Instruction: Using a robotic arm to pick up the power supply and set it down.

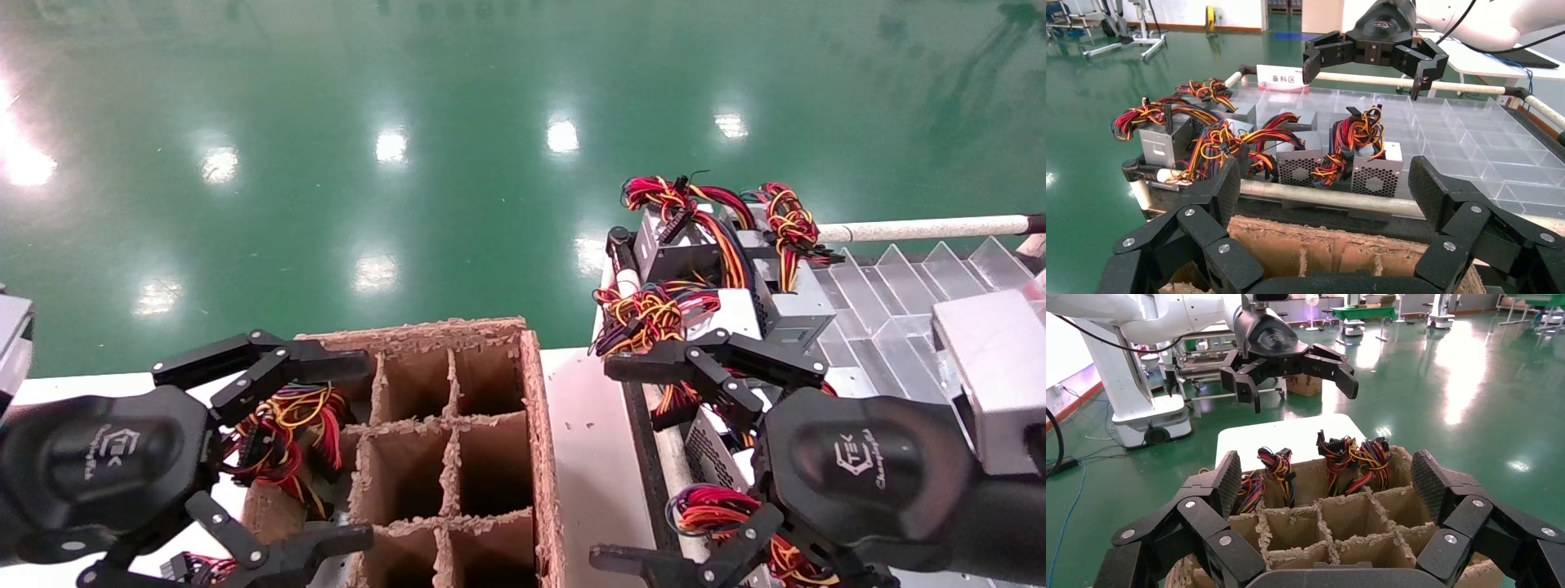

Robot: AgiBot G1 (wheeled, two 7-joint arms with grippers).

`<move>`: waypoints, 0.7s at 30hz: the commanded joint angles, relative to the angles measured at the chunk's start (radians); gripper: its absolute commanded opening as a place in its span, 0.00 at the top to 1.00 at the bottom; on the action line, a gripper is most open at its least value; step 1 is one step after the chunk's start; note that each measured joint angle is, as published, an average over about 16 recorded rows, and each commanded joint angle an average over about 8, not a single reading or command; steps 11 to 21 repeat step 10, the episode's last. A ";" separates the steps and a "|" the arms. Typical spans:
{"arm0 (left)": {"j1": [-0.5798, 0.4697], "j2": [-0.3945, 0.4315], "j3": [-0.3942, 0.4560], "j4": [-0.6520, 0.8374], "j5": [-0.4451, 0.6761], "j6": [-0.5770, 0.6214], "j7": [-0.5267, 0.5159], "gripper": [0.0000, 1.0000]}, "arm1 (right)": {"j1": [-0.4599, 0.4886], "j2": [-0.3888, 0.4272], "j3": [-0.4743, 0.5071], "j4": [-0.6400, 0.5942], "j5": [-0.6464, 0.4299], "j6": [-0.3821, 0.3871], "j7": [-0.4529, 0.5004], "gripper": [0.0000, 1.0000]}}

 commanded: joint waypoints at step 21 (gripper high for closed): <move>0.000 0.000 0.000 0.000 0.000 0.000 0.000 0.00 | 0.000 0.000 0.000 0.000 0.000 0.000 0.000 0.00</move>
